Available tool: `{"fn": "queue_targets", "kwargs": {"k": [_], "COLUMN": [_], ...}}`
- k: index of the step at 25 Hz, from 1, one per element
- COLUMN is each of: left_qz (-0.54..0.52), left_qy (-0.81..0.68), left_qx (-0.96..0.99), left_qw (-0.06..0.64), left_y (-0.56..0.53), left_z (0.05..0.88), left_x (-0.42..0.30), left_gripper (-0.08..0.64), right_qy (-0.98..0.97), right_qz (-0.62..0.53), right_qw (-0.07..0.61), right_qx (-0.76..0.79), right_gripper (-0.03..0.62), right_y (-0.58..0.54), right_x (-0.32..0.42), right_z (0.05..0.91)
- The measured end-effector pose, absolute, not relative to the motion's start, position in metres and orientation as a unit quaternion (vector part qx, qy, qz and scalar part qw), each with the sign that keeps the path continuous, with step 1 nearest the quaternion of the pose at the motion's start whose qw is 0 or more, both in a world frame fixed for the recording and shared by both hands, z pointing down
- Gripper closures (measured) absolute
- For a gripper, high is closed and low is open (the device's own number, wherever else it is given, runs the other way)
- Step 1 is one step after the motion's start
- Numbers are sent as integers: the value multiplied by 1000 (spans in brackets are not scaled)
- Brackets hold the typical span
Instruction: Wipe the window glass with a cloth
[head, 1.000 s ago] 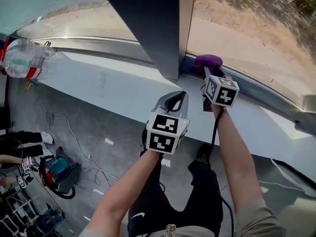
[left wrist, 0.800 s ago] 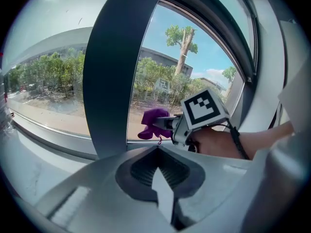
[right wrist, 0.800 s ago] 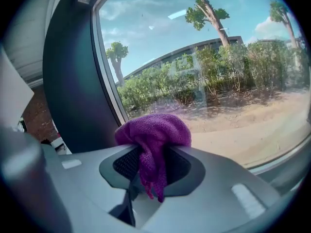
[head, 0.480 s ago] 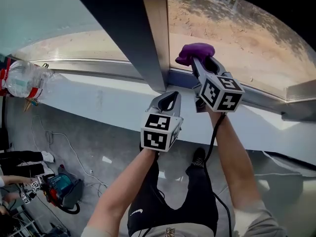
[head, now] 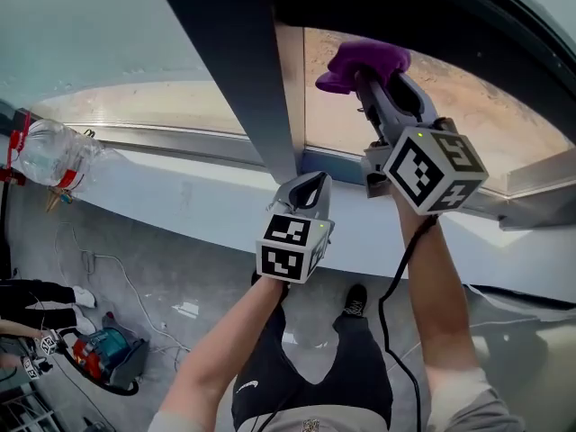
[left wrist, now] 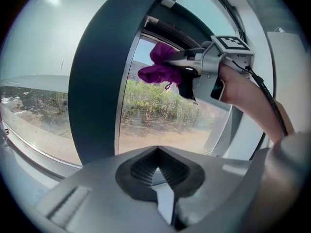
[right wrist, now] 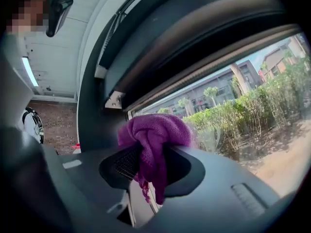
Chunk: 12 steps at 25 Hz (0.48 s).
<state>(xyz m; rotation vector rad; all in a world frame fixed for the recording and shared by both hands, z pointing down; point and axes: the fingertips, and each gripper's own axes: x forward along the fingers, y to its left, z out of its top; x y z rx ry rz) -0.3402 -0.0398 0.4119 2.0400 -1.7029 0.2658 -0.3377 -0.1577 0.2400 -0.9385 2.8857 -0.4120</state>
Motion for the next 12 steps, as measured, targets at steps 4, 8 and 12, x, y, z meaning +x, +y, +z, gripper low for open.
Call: {"fn": "queue_targets", "kwargs": {"k": [4, 8, 12], "left_qz": [97, 95, 94], "left_qy": [-626, -632, -638], "left_qx": [740, 735, 729], "left_qw": [225, 228, 229], "left_y": [-37, -33, -28], "left_z": [406, 404, 403], "left_x": [-349, -356, -362], "left_gripper": [560, 560, 560], "right_qy": [944, 950, 956], "right_qz": [-101, -70, -60], "right_qw": [79, 74, 67], "right_qx": [-304, -297, -279], "right_gripper": [443, 443, 443], "right_y": [-156, -152, -146], "right_x": [-342, -355, -371], "right_z": [198, 187, 185]}}
